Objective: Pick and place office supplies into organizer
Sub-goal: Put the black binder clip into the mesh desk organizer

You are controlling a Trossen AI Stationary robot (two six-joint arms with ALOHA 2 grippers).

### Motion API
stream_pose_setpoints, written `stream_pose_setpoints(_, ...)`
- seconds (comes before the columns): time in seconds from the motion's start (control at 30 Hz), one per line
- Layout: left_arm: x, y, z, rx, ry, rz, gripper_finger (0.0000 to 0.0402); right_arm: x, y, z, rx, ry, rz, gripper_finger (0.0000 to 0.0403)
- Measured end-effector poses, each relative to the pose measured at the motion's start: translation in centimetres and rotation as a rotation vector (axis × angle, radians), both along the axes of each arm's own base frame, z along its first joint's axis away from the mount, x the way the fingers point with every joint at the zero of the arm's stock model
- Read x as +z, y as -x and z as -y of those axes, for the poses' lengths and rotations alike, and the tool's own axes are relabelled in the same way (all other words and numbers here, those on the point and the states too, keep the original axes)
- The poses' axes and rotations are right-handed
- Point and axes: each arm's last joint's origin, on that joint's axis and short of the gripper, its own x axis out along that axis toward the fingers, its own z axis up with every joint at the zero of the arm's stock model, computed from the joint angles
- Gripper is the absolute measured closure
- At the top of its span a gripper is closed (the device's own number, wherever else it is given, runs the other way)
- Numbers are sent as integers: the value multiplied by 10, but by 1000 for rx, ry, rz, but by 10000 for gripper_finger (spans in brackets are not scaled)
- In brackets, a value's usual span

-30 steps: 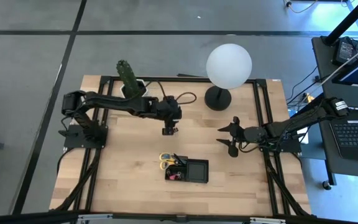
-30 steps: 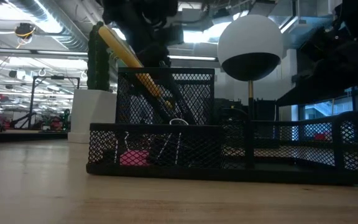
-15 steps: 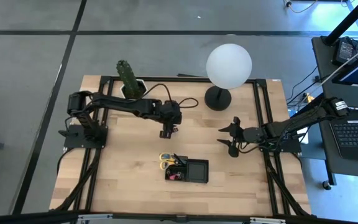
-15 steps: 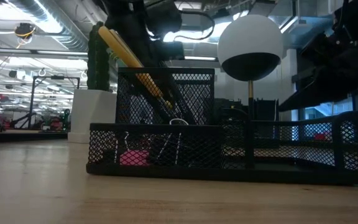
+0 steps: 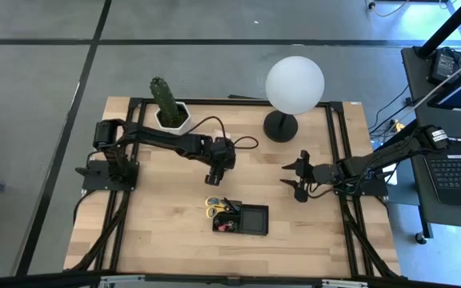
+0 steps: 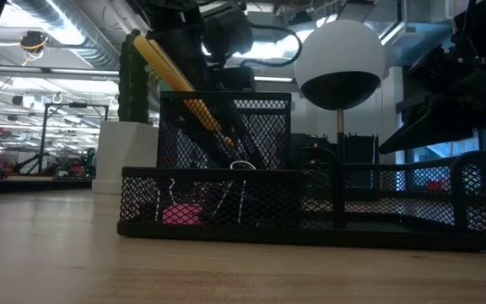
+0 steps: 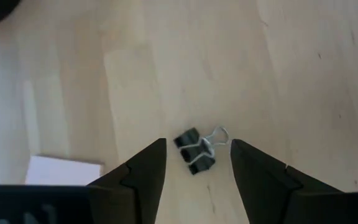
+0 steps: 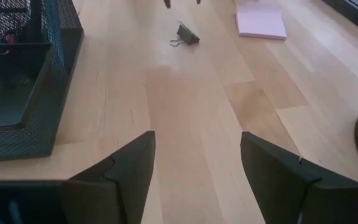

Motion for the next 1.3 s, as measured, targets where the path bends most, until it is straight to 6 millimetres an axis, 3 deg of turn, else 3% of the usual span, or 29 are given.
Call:
stream_pose_setpoints(0.33, -24, -6, 0, 52, -5, -60, 226, -2, 0, 0, 1, 7, -17, 167)
stream_pose_setpoints(1.3, -31, -6, -1, 108, 13, -69, 296, -2, 0, 3, -19, 4, -19, 167)
